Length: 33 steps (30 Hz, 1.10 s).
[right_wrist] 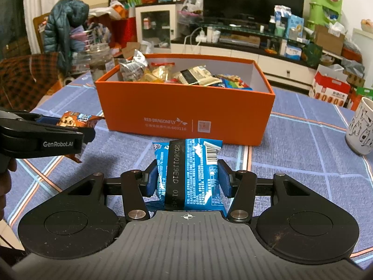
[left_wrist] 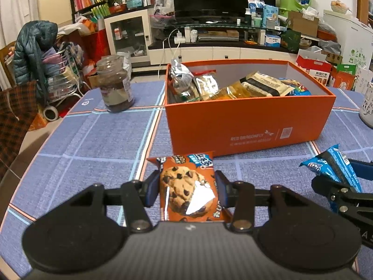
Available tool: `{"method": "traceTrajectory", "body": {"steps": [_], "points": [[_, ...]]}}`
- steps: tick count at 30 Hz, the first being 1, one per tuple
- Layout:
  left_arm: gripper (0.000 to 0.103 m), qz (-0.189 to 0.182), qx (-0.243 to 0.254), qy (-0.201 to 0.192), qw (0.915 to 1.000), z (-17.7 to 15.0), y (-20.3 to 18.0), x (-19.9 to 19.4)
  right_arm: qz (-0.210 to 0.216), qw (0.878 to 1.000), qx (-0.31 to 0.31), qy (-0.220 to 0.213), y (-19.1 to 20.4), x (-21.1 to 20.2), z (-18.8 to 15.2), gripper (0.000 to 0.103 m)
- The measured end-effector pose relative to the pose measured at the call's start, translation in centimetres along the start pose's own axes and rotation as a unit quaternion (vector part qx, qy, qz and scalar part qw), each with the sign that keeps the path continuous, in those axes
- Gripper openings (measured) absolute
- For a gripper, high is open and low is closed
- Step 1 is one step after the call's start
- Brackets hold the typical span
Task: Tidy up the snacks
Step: 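Carry both packets over the orange box and open both tools to drop them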
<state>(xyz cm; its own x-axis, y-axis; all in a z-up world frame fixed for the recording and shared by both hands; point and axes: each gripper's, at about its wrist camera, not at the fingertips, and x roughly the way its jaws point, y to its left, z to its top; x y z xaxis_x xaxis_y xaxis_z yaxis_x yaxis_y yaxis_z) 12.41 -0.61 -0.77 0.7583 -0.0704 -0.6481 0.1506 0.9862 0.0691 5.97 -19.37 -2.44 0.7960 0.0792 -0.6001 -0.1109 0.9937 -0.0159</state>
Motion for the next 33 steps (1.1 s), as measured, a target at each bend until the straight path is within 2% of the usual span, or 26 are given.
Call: {"method": "traceTrajectory", "body": {"steps": [33], "points": [[0.046, -0.022, 0.011, 0.01, 0.9997, -0.5, -1.4, 0.0, -0.001, 1.0, 0.003, 0.018, -0.1, 0.1, 0.3, 0.039]]}}
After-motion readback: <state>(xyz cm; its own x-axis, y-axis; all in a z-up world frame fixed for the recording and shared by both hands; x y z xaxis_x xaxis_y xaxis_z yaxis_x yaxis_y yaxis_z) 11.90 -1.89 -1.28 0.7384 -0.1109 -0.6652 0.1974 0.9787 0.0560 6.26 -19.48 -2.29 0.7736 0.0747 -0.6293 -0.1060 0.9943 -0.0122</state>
